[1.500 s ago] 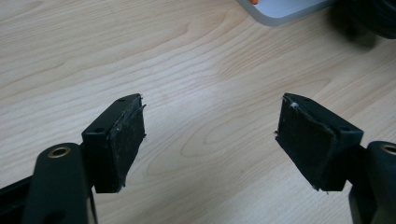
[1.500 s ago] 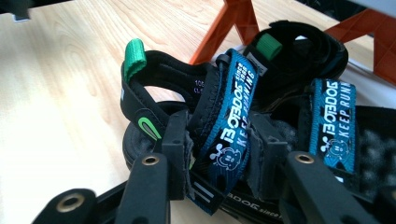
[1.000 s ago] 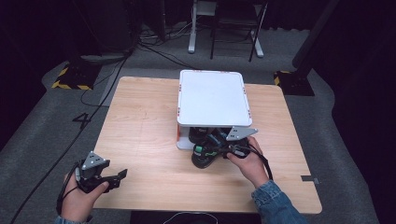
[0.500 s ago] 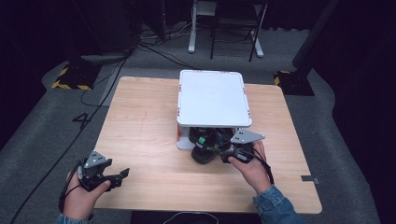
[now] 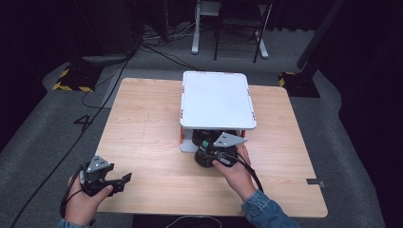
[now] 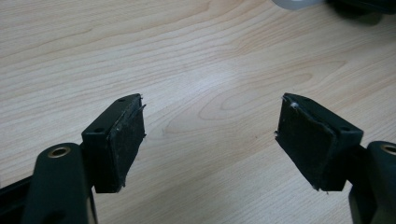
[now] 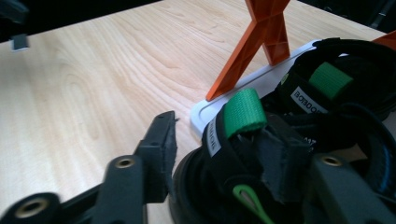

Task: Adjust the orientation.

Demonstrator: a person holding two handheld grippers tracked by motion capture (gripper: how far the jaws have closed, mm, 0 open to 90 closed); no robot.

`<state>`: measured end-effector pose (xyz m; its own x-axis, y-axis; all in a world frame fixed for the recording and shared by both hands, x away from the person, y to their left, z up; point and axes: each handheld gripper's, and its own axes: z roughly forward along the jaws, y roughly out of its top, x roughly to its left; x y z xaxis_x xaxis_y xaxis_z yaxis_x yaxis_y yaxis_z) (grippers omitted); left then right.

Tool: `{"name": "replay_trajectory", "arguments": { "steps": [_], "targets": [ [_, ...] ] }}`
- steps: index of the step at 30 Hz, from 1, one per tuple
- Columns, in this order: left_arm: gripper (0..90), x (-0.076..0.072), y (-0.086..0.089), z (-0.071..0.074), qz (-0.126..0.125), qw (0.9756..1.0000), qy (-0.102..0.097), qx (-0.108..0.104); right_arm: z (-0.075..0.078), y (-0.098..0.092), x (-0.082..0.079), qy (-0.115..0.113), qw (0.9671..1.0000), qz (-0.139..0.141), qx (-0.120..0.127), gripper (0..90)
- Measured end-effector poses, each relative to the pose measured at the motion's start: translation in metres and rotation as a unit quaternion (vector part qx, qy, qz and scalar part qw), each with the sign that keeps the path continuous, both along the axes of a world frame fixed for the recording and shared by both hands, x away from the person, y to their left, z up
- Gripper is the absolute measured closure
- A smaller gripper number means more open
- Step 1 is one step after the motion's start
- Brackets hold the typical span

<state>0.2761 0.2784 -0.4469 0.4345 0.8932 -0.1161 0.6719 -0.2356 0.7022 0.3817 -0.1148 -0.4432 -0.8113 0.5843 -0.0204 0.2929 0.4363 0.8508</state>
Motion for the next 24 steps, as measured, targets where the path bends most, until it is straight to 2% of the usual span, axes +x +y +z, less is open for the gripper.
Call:
{"name": "replay_trajectory", "arguments": {
  "steps": [1,2,3,4,5,6,7,12,14,15,18,19,20,24],
  "targets": [
    [23.9,-0.001,0.001,0.000,0.001,1.0000,0.000,0.001,-0.001,0.001,0.002,0.002,1.0000,0.001,-0.003,63.7],
    [23.9,-0.001,0.001,0.000,0.001,1.0000,0.000,0.001,-0.001,0.001,0.002,0.002,1.0000,0.001,-0.003,63.7],
    [23.9,-0.002,0.002,0.000,0.003,1.0000,-0.001,0.000,-0.002,0.003,0.005,0.012,0.9999,0.006,0.004,72.9],
    [23.9,-0.002,0.002,0.000,0.003,1.0000,-0.001,0.000,-0.002,0.003,0.005,0.012,0.9999,0.006,0.004,72.9],
    [23.9,-0.002,0.002,0.000,0.005,1.0000,0.000,-0.001,-0.003,0.001,0.007,0.014,0.9998,0.011,0.005,78.7],
    [23.9,-0.002,0.003,0.000,0.003,1.0000,0.000,0.000,-0.003,0.001,0.007,0.014,0.9998,0.011,0.005,78.7],
    [23.9,-0.002,0.003,0.000,0.003,1.0000,0.000,0.001,-0.002,-0.001,0.007,0.015,0.9997,0.020,-0.004,82.8],
    [23.9,0.000,0.001,0.001,0.001,1.0000,-0.003,0.000,0.004,-0.009,0.002,0.010,0.9992,0.029,-0.024,83.8],
    [23.9,0.002,-0.001,0.001,-0.002,1.0000,-0.002,-0.003,0.007,-0.013,0.001,0.010,0.9993,0.028,-0.024,83.8],
    [23.9,0.005,-0.003,0.002,-0.007,1.0000,-0.003,-0.001,0.011,-0.022,-0.002,0.014,0.9994,0.028,-0.017,83.8],
    [23.9,0.010,-0.008,0.002,-0.017,0.9999,-0.003,-0.002,0.016,-0.036,-0.006,0.018,0.9993,0.027,-0.017,83.6],
    [23.9,0.010,-0.008,0.002,-0.017,0.9999,-0.003,-0.002,0.016,-0.036,-0.006,0.018,0.9993,0.027,-0.017,83.6],
    [23.9,0.012,-0.010,0.002,-0.018,0.9998,-0.001,-0.003,0.020,-0.045,-0.009,0.017,0.9993,0.024,-0.022,83.5],
    [23.9,0.017,-0.014,0.002,-0.026,0.9996,-0.003,-0.004,0.026,-0.058,-0.014,0.024,0.9981,0.030,-0.048,82.3]
  ]
}}
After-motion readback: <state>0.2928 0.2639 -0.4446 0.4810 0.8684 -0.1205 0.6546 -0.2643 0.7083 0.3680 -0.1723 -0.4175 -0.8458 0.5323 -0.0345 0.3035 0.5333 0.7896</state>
